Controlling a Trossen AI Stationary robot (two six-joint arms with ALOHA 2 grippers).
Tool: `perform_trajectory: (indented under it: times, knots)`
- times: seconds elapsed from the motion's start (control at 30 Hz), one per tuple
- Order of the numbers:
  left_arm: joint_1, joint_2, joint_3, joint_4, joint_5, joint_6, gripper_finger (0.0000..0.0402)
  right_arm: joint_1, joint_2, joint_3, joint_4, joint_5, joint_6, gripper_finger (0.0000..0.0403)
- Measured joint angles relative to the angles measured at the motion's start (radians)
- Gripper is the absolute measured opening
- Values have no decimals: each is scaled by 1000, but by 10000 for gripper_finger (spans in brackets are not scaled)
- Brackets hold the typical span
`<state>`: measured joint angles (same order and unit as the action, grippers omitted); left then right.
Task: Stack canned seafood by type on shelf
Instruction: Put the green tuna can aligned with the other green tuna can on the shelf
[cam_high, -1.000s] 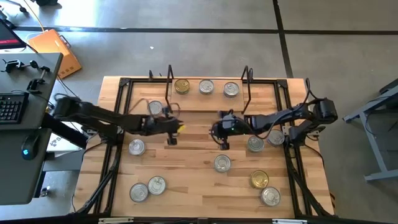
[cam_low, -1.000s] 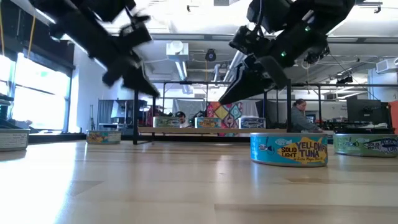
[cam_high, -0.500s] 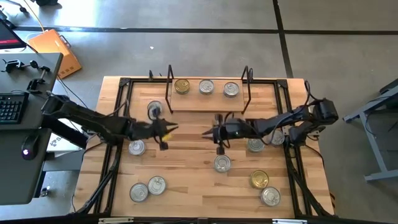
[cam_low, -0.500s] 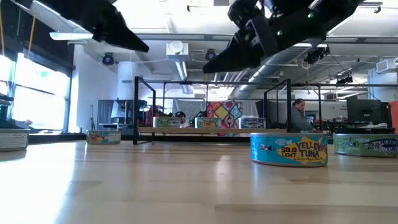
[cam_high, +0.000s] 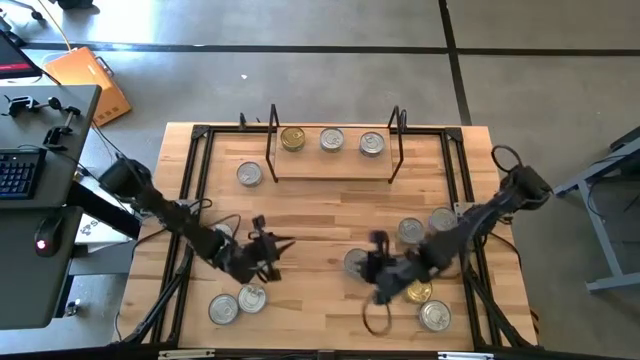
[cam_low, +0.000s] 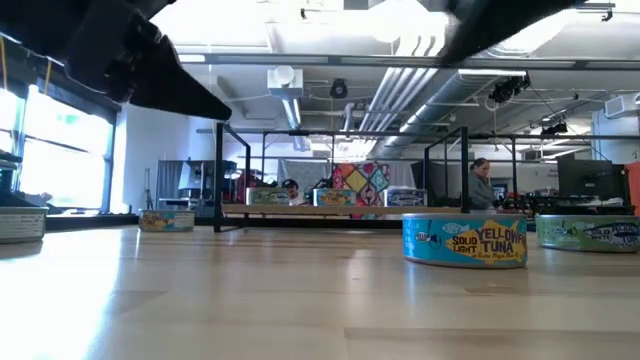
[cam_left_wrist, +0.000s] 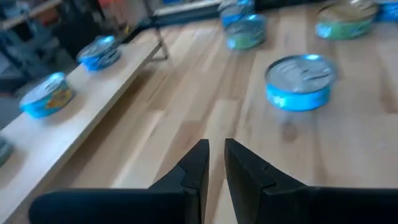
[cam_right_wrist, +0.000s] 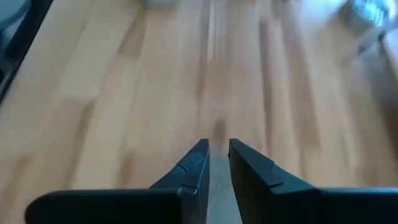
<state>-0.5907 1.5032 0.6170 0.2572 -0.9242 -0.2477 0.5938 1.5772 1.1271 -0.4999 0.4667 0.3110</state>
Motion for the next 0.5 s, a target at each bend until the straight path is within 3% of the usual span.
perform_trajectory:
  times: [0.13,0.3,0.4,0.5]
  knots:
    - [9,80,0,232,-5,128,42,150,0,47,-257,15,302,50]
    - [48,132,0,447,43,265,42,336,0,5,-430,0,787,55]
    - [79,138,0,498,135,302,42,424,0,-47,-425,-44,1009,76]
    - [109,137,0,504,219,288,42,494,0,-106,-324,-19,1066,115]
